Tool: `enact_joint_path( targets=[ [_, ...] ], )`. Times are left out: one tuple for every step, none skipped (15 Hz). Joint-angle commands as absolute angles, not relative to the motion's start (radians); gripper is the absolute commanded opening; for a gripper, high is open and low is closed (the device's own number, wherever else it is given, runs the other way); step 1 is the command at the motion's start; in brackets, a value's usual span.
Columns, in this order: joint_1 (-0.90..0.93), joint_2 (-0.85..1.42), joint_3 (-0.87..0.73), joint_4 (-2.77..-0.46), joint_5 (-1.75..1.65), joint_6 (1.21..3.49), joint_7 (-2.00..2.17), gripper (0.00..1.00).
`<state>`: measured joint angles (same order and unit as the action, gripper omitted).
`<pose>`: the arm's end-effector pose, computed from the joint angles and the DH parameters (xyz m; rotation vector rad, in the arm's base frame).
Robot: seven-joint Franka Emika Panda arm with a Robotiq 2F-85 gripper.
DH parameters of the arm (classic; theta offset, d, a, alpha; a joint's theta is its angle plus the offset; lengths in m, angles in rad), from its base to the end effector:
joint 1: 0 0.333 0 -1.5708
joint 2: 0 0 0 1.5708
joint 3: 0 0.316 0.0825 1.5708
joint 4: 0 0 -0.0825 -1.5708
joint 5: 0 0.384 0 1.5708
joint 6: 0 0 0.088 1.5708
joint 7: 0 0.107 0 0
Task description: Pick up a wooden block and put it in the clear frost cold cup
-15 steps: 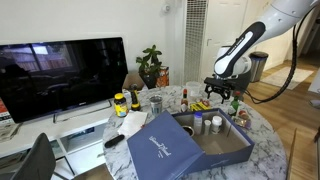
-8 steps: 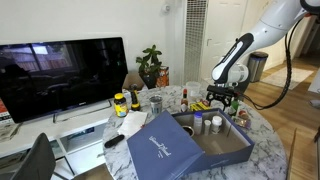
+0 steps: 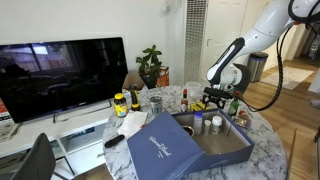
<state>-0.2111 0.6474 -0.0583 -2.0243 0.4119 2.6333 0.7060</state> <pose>0.5622 -0.1661 0.1200 -2.3565 1.8448 0.0972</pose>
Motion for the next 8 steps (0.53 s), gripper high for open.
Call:
enact_joint_path(
  targets=[
    [-0.206, 0.695, -0.07, -1.977, 0.438, 2.571, 0.673, 0.52],
    [-0.206, 0.701, -0.072, -1.972, 0.437, 2.562, 0.672, 0.43],
    [-0.208, 0.706, -0.071, -1.966, 0.441, 2.558, 0.67, 0.34],
    [-0.21, 0.711, -0.071, -1.962, 0.444, 2.556, 0.668, 0.27],
    [-0.209, 0.714, -0.07, -1.959, 0.445, 2.559, 0.667, 0.2],
    [-0.212, 0.715, -0.067, -1.958, 0.449, 2.561, 0.662, 0.12],
    [-0.211, 0.712, -0.066, -1.96, 0.45, 2.561, 0.661, 0.05],
    [-0.21, 0.704, -0.065, -1.965, 0.452, 2.563, 0.658, 0.0]
  ],
)
